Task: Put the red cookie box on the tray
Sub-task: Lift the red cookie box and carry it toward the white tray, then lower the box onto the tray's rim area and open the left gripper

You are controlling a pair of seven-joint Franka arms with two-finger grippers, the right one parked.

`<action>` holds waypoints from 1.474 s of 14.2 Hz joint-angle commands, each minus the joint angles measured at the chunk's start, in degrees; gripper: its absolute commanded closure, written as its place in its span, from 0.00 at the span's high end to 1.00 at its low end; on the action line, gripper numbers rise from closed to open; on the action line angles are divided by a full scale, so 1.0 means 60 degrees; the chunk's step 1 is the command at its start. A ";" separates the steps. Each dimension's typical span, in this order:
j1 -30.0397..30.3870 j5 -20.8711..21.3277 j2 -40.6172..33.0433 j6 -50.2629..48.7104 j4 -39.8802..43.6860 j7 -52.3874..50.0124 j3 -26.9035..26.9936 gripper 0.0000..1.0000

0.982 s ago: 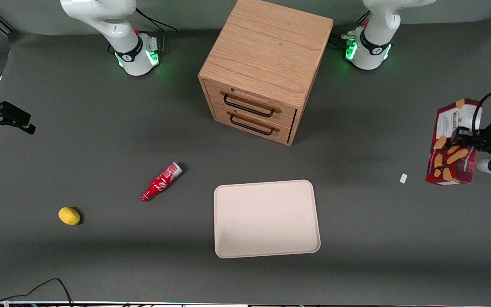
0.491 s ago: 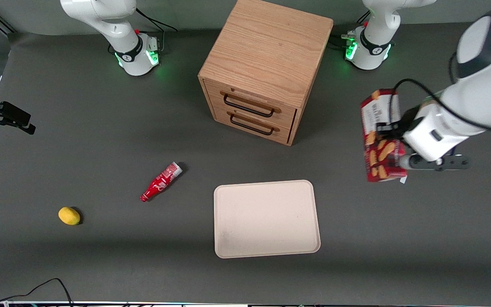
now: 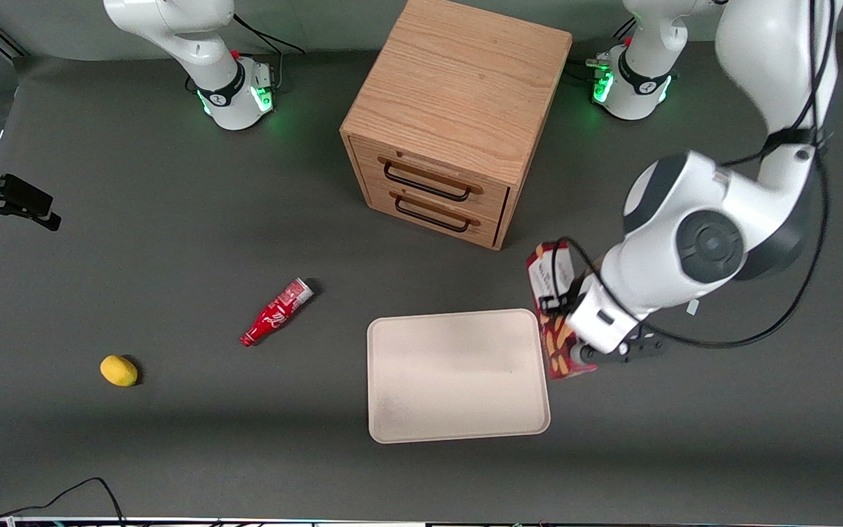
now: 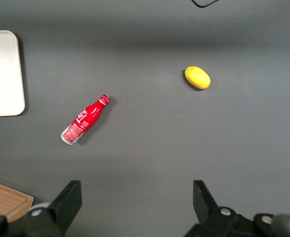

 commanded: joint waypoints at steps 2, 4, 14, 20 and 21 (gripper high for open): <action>-0.0100 0.1251 0.1005 0.1261 -0.0125 -0.0582 -0.0064 0.00; -0.0115 0.2042 0.1430 0.2342 -0.0579 -0.1063 -0.0064 0.00; -0.0422 0.3466 0.2149 0.3431 -0.1049 -0.1798 -0.0034 0.00; -0.0394 0.3760 0.2238 0.3608 -0.1079 -0.1902 -0.0020 1.00; -0.0379 0.3702 0.2194 0.3550 -0.1079 -0.1916 -0.0034 1.00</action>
